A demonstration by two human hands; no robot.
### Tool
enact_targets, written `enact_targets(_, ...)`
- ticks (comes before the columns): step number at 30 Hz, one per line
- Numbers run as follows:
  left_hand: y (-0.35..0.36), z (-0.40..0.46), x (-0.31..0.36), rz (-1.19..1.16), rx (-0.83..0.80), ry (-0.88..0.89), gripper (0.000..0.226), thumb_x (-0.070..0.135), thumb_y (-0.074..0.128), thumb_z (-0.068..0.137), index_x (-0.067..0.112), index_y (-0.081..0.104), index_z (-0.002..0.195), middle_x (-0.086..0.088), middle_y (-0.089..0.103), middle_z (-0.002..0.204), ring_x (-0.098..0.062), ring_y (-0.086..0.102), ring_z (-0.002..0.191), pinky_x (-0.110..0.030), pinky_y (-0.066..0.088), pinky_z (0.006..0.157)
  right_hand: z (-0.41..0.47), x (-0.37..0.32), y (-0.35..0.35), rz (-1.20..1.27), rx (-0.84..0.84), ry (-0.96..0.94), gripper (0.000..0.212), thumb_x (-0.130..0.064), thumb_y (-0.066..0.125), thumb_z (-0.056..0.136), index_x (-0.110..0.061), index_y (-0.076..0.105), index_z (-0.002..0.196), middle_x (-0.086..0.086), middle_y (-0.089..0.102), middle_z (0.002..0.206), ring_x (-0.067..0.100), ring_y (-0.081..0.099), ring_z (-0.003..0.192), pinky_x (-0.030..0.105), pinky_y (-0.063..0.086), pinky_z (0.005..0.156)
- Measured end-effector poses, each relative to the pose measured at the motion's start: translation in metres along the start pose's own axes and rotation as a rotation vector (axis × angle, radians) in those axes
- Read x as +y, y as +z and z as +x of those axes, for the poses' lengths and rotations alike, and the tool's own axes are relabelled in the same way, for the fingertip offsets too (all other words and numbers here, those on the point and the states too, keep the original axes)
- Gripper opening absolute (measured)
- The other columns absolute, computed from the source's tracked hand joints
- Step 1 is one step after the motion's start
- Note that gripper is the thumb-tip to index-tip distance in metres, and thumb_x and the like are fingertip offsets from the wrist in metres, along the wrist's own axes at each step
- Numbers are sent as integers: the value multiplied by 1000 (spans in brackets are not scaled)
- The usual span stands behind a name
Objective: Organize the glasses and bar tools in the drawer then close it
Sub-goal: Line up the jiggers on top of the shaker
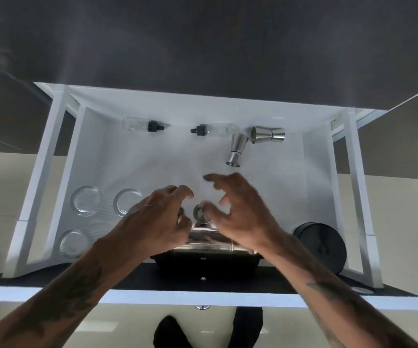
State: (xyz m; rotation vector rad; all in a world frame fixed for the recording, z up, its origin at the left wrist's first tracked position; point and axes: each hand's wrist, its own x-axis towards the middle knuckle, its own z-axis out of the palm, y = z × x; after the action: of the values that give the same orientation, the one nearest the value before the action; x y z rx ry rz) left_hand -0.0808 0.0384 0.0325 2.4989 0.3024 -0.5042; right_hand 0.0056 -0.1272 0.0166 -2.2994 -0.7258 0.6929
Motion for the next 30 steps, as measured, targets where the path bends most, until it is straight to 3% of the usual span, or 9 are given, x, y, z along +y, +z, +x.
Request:
enact_targets(5, -15, 35, 20, 66, 261, 66, 28, 34, 57, 86, 24, 64, 111, 4, 67, 109, -18, 63, 102, -32, 52, 78, 67, 43, -64, -314, 424, 155, 39, -14, 61, 86, -14, 58, 124, 13, 48, 131, 32, 53, 116, 39, 50, 89)
enact_targets(12, 21, 128, 62, -48, 241, -116, 49, 40, 61, 87, 11, 49, 126, -11, 59, 122, -29, 58, 106, -35, 41, 72, 89, 98, -76, -612, 260, 167, 34, -13, 62, 87, -13, 57, 120, 12, 49, 129, 35, 47, 115, 41, 48, 80)
enact_targets(16, 33, 141, 59, -87, 237, -208, 38, 23, 61, 86, 7, 53, 120, -13, 60, 118, -31, 58, 105, -36, 44, 71, 84, 110, -69, -587, 216, 222, 27, -17, 59, 89, -8, 58, 114, 15, 54, 120, 36, 48, 111, 40, 44, 81)
enact_targets(19, 27, 134, 51, -304, 191, -260, 52, 15, 60, 82, 11, 51, 133, -12, 66, 112, -29, 60, 103, -33, 49, 76, 72, 110, -63, -336, 233, 256, 26, -18, 64, 86, -7, 61, 110, 15, 57, 112, 34, 53, 106, 33, 42, 79)
enact_targets(22, 13, 118, 44, -652, 9, -272, 58, 12, 61, 85, 17, 48, 142, -7, 68, 96, -24, 62, 90, -33, 54, 80, 50, 94, -60, 92, 247, 327, 45, -24, 68, 85, -21, 50, 125, -4, 63, 93, 21, 65, 87, 14, 45, 63)
enact_targets(23, 7, 111, 43, -885, -70, -279, 52, 7, 61, 87, 15, 54, 138, -8, 67, 93, -23, 62, 88, -34, 55, 84, 42, 86, -59, 237, 196, 336, 57, -24, 68, 85, -32, 38, 133, -11, 63, 92, 18, 68, 83, 13, 49, 65)
enact_targets(25, -2, 101, 41, -1262, -213, -272, 39, 0, 58, 89, 11, 61, 126, -11, 65, 95, -25, 65, 91, -33, 56, 85, 27, 74, -56, 504, 116, 311, 68, -20, 70, 84, -45, 28, 132, -8, 67, 99, 22, 72, 87, 33, 59, 79)
enact_targets(27, -8, 94, 40, -1259, -276, -170, 36, -2, 59, 89, 11, 58, 122, -10, 70, 100, -25, 68, 98, -38, 55, 90, 20, 61, -54, 634, 119, 252, 65, -14, 72, 80, -44, 37, 126, -5, 69, 105, 22, 73, 91, 43, 59, 85)
enact_targets(30, -8, 86, 47, -867, -182, -35, 36, -4, 67, 83, 4, 55, 116, -12, 71, 106, -28, 67, 106, -46, 53, 90, 19, 47, -53, 608, 151, 174, 61, -9, 70, 79, -46, 43, 119, -17, 67, 104, 11, 72, 91, 34, 62, 78)
